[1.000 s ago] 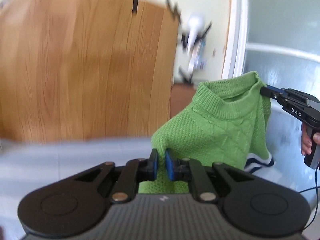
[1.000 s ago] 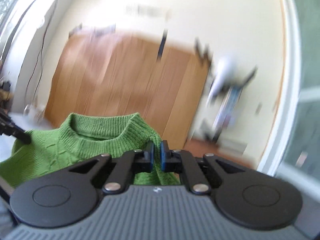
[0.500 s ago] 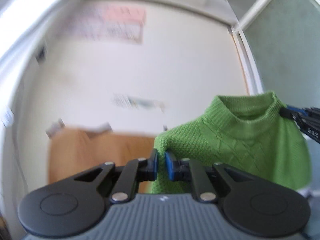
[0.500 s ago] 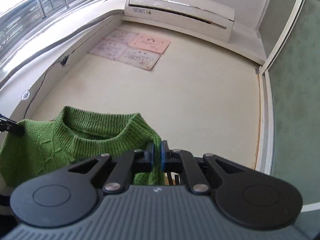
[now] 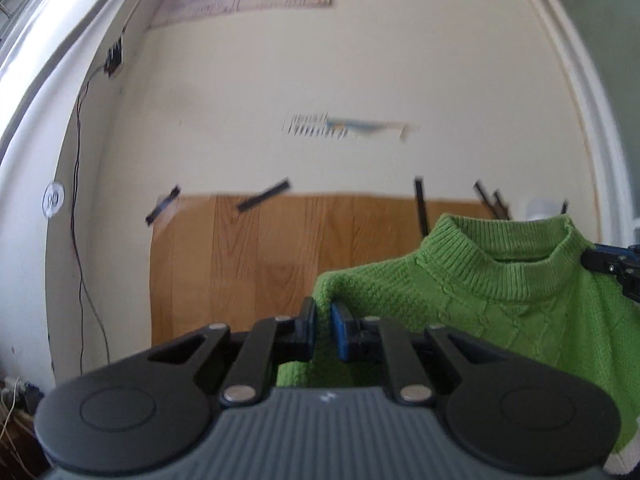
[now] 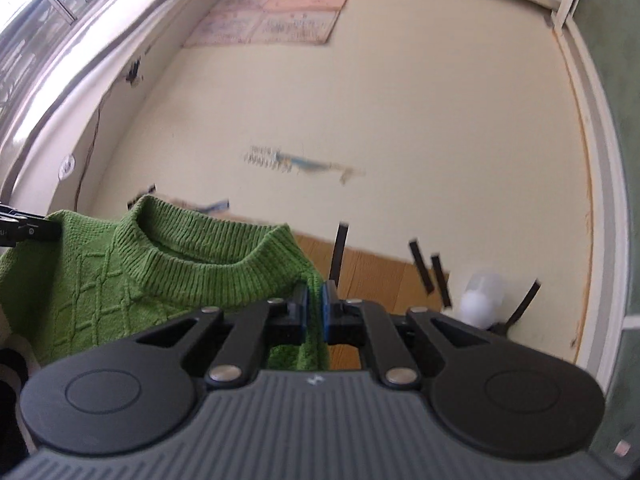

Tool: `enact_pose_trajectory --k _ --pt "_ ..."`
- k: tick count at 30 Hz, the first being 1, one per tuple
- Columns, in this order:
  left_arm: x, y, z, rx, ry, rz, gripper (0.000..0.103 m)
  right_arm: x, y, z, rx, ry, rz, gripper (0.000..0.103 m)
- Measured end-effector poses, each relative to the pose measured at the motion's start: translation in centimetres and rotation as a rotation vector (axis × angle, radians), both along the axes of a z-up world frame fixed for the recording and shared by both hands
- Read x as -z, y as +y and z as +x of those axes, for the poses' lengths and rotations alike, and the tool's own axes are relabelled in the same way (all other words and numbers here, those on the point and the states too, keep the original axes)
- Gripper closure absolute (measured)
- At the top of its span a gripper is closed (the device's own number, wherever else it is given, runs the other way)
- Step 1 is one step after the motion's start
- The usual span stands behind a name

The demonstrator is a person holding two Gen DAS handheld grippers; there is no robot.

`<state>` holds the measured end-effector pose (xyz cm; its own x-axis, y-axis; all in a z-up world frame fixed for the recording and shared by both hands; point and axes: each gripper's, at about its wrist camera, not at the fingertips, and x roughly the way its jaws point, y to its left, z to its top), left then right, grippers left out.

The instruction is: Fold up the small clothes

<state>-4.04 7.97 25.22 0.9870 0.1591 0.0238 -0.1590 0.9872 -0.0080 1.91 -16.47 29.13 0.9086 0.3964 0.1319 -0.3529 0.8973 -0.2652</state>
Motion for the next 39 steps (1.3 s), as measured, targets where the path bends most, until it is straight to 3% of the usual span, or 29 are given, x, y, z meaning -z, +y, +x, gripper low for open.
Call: enact_pose_trajectory --k 1,3,5,6,8,11,13,17,19,24,25,26,27,28,29,32,35,39 --pt "2.0 0.1 2.8 -0.035 0.053 0.003 0.089 2.0 1.4 2.5 0.012 0.053 -0.013 0.089" --pt "7.1 0.1 8.9 -0.100 0.192 0.042 0.081 7.3 4.1 7.9 0.083 0.163 -0.077 0.068" --pt "12.0 0.8 13.4 -0.160 0.398 0.075 0.084 11.7 4.8 11.2 0.151 0.284 -0.123 0.068" --pt "14.2 1.7 14.4 -0.159 0.496 0.029 0.091 13.2 4.1 11.8 0.154 0.359 -0.117 0.069" --pt "17.0 3.6 12.8 -0.052 0.529 -0.080 0.091 15.4 1.1 10.7 0.106 0.464 -0.045 0.068" --pt "19.6 6.1 8.1 0.030 0.541 -0.132 0.088 18.1 -3.0 7.9 0.035 0.614 -0.036 0.065" --pt "21.4 7.4 4.9 0.105 0.576 -0.170 0.079 20.2 -4.7 5.8 0.039 0.706 -0.056 0.063" --pt "24.0 8.7 -0.4 0.250 0.646 -0.245 0.058 23.4 -5.6 1.3 -0.041 0.850 -0.011 0.043" --pt "25.3 8.8 -2.6 0.290 0.675 -0.301 0.048 24.1 -5.7 -0.4 -0.090 0.896 0.053 0.035" --pt "27.5 9.0 -4.1 0.327 0.750 -0.443 0.045 25.6 -4.3 -1.5 -0.122 0.952 0.102 0.036" --pt "27.3 8.9 -4.3 0.339 0.758 -0.470 0.045 25.9 -4.2 -1.5 -0.119 0.956 0.103 0.039" --pt "27.0 8.9 -4.8 0.356 0.770 -0.495 0.045 25.9 -3.9 -1.4 -0.101 0.957 0.086 0.056" --pt "27.0 8.8 -4.7 0.372 0.779 -0.509 0.045 26.0 -3.6 -1.0 -0.071 0.966 0.063 0.064" --pt "26.8 8.7 -5.0 0.377 0.780 -0.515 0.045 25.9 -3.6 -1.5 -0.059 0.971 0.075 0.064" --pt "26.8 8.5 -5.4 0.377 0.778 -0.517 0.044 25.6 -3.7 -1.6 -0.084 0.970 0.105 0.064" --pt "26.9 8.3 -6.1 0.382 0.778 -0.523 0.042 24.5 -3.2 -2.6 -0.130 0.933 0.129 0.048" --pt "27.0 8.2 -6.4 0.377 0.789 -0.517 0.042 24.8 -2.2 -2.7 -0.128 0.931 0.085 0.047" --pt "26.8 8.0 -6.9 0.368 0.794 -0.516 0.045 25.0 -2.0 -2.3 -0.131 0.956 0.112 0.047"
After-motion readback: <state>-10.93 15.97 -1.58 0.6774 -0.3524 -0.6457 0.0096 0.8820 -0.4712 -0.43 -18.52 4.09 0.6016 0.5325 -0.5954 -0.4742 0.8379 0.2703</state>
